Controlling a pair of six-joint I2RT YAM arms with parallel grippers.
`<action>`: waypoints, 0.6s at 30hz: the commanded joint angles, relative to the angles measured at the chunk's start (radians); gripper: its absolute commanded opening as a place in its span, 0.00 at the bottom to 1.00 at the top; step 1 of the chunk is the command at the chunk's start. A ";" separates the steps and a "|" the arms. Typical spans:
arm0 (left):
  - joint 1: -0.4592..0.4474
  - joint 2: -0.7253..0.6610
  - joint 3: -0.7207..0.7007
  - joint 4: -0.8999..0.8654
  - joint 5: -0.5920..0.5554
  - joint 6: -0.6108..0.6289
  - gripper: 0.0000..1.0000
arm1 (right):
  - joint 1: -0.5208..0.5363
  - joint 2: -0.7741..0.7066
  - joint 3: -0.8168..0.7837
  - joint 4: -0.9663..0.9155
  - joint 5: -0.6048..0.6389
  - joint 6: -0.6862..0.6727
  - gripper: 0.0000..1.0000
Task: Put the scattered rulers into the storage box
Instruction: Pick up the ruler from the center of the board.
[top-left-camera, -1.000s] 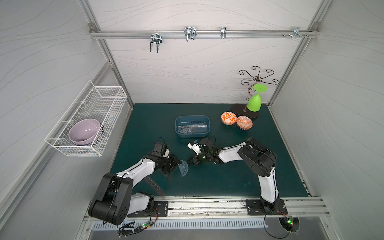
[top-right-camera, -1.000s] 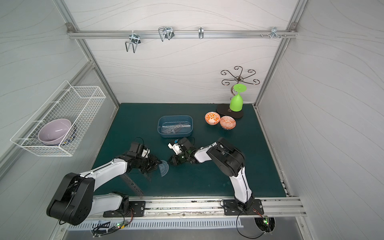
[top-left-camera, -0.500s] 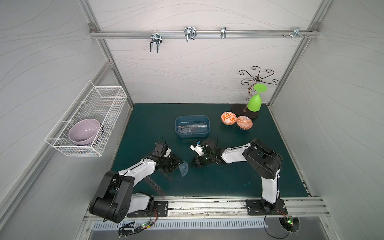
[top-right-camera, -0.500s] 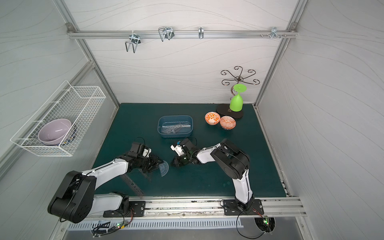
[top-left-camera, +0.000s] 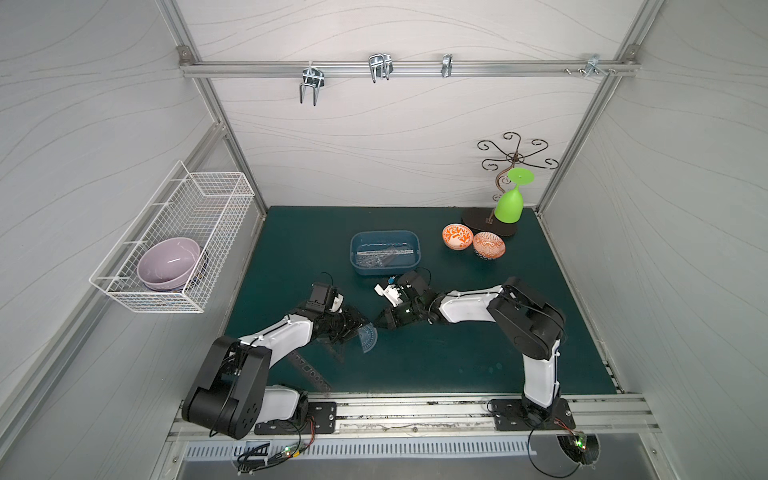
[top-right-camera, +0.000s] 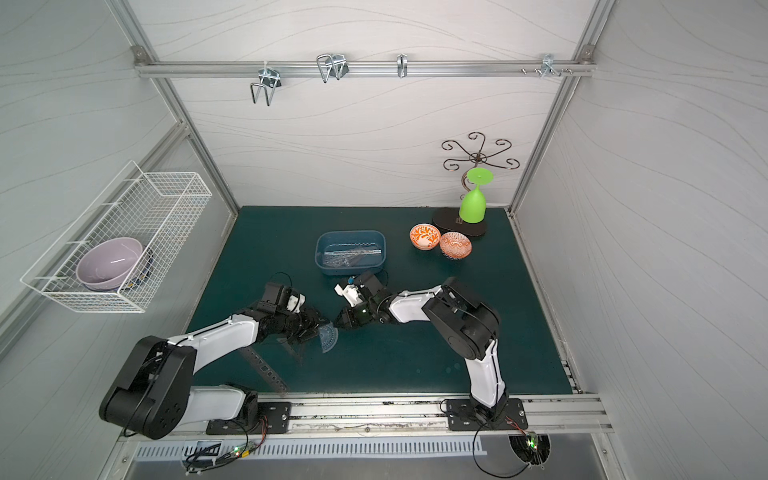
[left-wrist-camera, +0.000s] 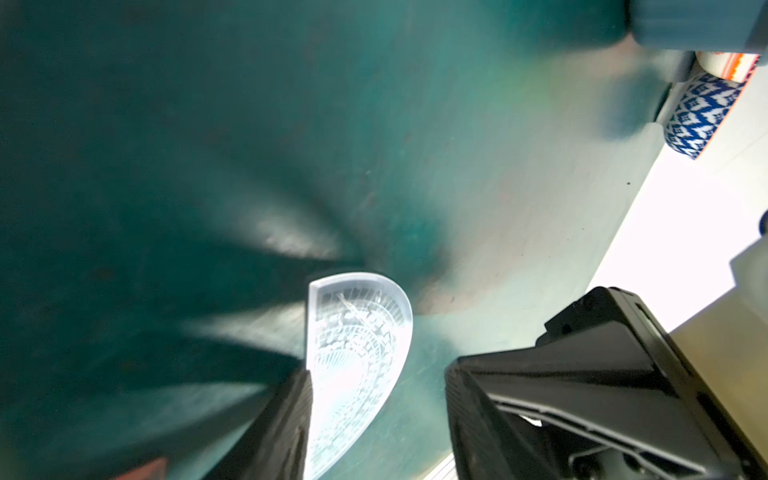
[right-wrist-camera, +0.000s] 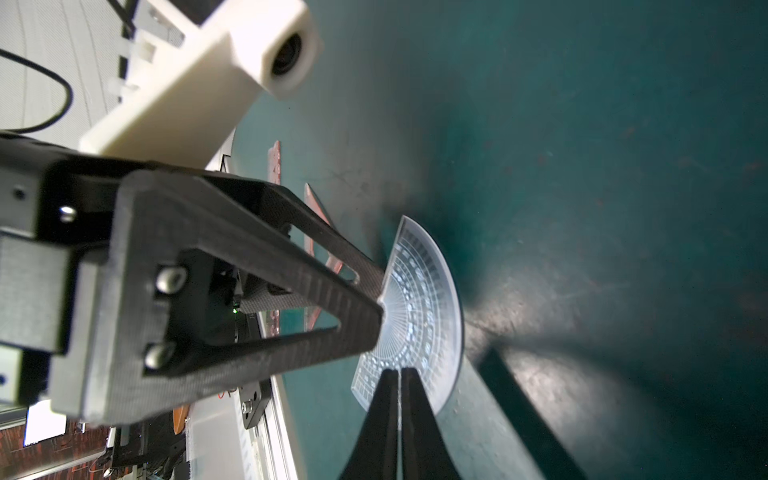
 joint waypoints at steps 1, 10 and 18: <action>-0.011 0.063 -0.014 0.005 -0.048 0.019 0.57 | 0.008 0.037 0.020 -0.031 -0.014 0.009 0.10; -0.011 -0.041 -0.001 -0.121 -0.108 0.040 0.60 | -0.011 0.072 0.009 -0.045 -0.003 -0.009 0.09; -0.012 -0.036 -0.039 -0.106 -0.080 0.030 0.62 | -0.011 0.078 -0.029 -0.037 0.017 -0.014 0.09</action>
